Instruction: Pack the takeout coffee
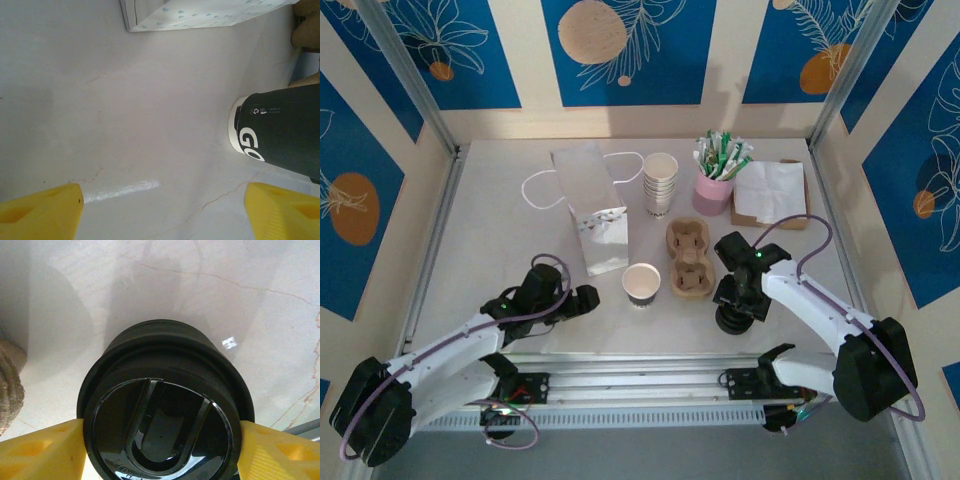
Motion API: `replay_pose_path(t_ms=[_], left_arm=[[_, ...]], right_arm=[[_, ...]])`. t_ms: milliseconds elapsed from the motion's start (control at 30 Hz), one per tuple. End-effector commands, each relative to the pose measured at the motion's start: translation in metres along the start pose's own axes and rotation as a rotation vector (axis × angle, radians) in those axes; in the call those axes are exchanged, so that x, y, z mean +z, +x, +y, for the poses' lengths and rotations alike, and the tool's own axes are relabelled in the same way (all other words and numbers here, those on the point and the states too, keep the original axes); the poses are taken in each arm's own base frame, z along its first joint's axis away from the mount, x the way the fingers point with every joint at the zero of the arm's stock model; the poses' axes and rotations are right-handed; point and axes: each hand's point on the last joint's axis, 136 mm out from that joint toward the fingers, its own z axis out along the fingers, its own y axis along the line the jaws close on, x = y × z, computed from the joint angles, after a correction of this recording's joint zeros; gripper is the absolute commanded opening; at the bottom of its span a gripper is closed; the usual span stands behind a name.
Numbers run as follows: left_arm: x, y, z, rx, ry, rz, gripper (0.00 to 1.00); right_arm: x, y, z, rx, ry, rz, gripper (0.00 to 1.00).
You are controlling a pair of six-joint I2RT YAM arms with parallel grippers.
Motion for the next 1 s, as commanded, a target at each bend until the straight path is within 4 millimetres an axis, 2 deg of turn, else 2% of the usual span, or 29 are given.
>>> replay_pose_path(t_ms=[0,300,500,733,967], left_arm=[[-0.003,-0.004,-0.006,0.027,-0.005,-0.011,0.84],[-0.004,-0.005,-0.006,0.021,-0.01,-0.011,0.84],[-0.004,-0.005,-0.004,0.012,-0.016,-0.017,0.84],[-0.015,-0.014,0.003,0.062,-0.093,-0.051,0.84],[-0.014,-0.011,-0.005,0.021,-0.04,-0.039,0.84]], right_arm=[[-0.003,0.002,-0.006,-0.001,0.032,-0.005,0.71],[-0.024,-0.001,-0.007,0.03,-0.025,-0.063,0.71],[-0.052,-0.009,-0.001,0.033,-0.113,-0.137,0.7],[-0.095,-0.013,0.028,-0.095,-0.276,-0.239,0.7],[-0.13,-0.005,0.083,-0.276,-0.415,-0.336,0.71]])
